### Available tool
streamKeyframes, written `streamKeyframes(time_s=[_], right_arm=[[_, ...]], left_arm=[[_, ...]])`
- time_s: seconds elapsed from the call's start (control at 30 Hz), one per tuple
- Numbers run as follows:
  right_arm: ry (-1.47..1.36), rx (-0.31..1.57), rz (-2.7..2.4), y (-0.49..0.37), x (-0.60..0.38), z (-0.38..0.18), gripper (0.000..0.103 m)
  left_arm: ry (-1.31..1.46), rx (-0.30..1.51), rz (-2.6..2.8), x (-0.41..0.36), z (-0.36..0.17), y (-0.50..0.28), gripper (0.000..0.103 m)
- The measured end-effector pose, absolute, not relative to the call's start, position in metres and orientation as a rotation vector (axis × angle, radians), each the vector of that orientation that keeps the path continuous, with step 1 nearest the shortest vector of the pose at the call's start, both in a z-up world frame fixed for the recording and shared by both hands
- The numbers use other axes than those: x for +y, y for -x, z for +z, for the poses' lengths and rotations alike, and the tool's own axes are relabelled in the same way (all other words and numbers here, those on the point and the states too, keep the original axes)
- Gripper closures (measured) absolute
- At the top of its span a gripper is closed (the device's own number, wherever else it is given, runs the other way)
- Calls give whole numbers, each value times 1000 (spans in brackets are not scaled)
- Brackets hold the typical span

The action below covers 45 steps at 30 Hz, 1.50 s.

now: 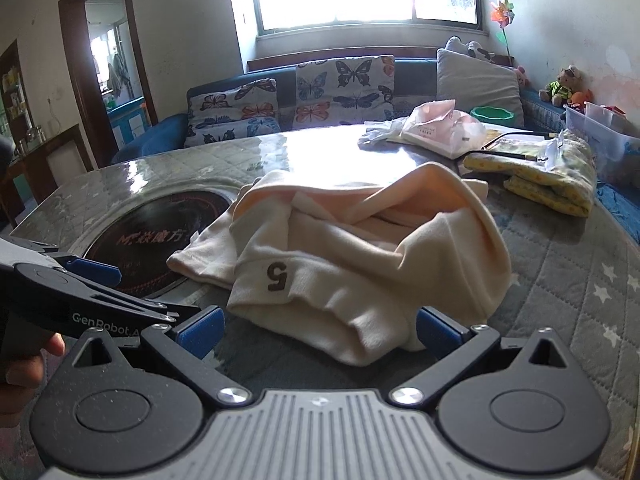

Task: Fold clothes
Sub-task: 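Approach the cream garment with both tools, fingers open, then close the left tool on the garment edge while the right tool grasps another edge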

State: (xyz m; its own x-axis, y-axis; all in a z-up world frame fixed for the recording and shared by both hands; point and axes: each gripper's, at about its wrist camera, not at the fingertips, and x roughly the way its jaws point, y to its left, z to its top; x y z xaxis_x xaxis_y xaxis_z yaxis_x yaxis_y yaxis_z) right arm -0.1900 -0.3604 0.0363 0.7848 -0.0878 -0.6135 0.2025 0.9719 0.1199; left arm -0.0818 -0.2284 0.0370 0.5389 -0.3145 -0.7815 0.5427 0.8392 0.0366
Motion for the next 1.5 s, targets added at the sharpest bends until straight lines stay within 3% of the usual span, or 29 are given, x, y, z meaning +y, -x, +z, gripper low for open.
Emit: streamKeyframes(time_s=[0.77, 0.97, 1.27, 1.37, 1.5], right_arm=[[-81, 565, -284, 155, -403, 66, 1], [-58, 606, -315, 131, -420, 60, 8], [-111, 652, -343, 120, -435, 41, 26], [-135, 653, -345, 122, -440, 41, 35], [-161, 652, -344, 126, -448, 40, 55]], left_arm=[[-277, 837, -513, -246, 55, 41, 0], [-276, 821, -531, -252, 58, 31, 0], [-262, 794, -627, -270, 56, 16, 4], [-257, 781, -668, -277, 56, 13, 10], [-240, 785, -720, -284, 53, 6, 28]])
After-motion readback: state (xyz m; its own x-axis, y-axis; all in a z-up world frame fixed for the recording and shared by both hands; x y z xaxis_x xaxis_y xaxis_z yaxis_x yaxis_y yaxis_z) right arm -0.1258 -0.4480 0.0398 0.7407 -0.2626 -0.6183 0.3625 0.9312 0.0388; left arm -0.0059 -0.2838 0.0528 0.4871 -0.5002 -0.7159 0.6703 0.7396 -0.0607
